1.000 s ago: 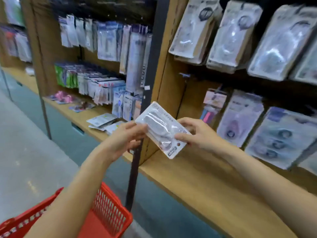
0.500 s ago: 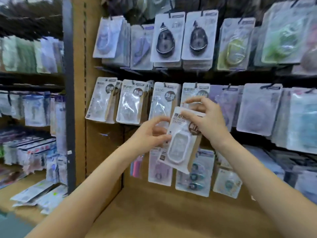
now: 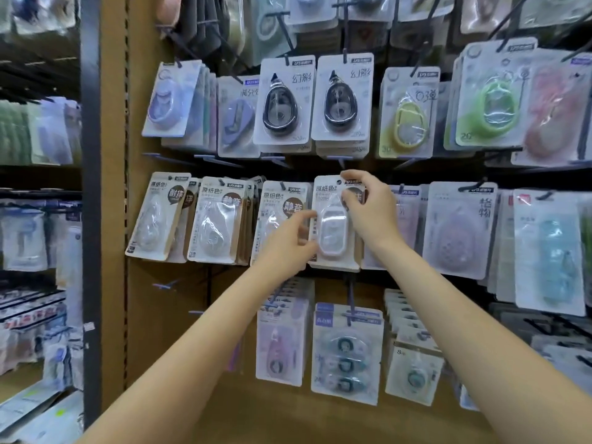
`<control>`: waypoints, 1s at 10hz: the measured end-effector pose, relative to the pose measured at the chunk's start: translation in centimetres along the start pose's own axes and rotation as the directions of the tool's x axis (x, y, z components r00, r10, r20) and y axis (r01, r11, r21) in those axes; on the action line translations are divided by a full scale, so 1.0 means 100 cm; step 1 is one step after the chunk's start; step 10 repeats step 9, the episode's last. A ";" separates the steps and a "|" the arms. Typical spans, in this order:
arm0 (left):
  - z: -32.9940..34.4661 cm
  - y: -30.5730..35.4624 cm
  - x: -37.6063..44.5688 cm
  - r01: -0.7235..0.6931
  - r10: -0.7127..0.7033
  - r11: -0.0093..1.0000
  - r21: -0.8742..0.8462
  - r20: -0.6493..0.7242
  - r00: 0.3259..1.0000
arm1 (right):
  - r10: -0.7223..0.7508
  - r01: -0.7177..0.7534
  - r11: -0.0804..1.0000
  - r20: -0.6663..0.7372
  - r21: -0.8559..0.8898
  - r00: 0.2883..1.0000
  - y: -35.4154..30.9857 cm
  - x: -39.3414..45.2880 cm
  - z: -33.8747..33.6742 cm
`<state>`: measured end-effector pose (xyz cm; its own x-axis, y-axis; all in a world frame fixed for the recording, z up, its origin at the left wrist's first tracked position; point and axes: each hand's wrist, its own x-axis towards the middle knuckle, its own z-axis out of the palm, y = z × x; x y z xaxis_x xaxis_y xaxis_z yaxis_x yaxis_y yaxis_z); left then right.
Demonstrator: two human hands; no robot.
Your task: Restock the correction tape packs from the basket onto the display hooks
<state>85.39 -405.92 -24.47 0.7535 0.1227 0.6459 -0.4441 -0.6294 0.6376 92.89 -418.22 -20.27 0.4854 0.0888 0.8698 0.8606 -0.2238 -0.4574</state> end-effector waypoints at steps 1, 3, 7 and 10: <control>0.005 -0.006 0.000 0.011 -0.011 1.000 0.018 0.033 0.999 | -0.018 0.017 0.999 -0.010 -0.051 1.000 0.002 0.001 0.000; 0.014 -0.009 0.000 -0.029 0.029 1.000 0.012 -0.004 1.000 | 0.081 -0.080 0.995 0.017 -0.056 0.997 -0.001 0.004 -0.007; 0.002 -0.014 -0.015 -0.059 0.072 0.967 0.247 -0.042 0.997 | 0.054 -0.065 0.986 -0.077 -0.151 0.996 0.007 -0.031 -0.008; -0.035 0.014 -0.071 -0.240 0.261 0.959 0.154 -0.135 0.956 | -0.069 0.067 0.997 -0.078 -0.022 0.995 -0.033 -0.075 -0.080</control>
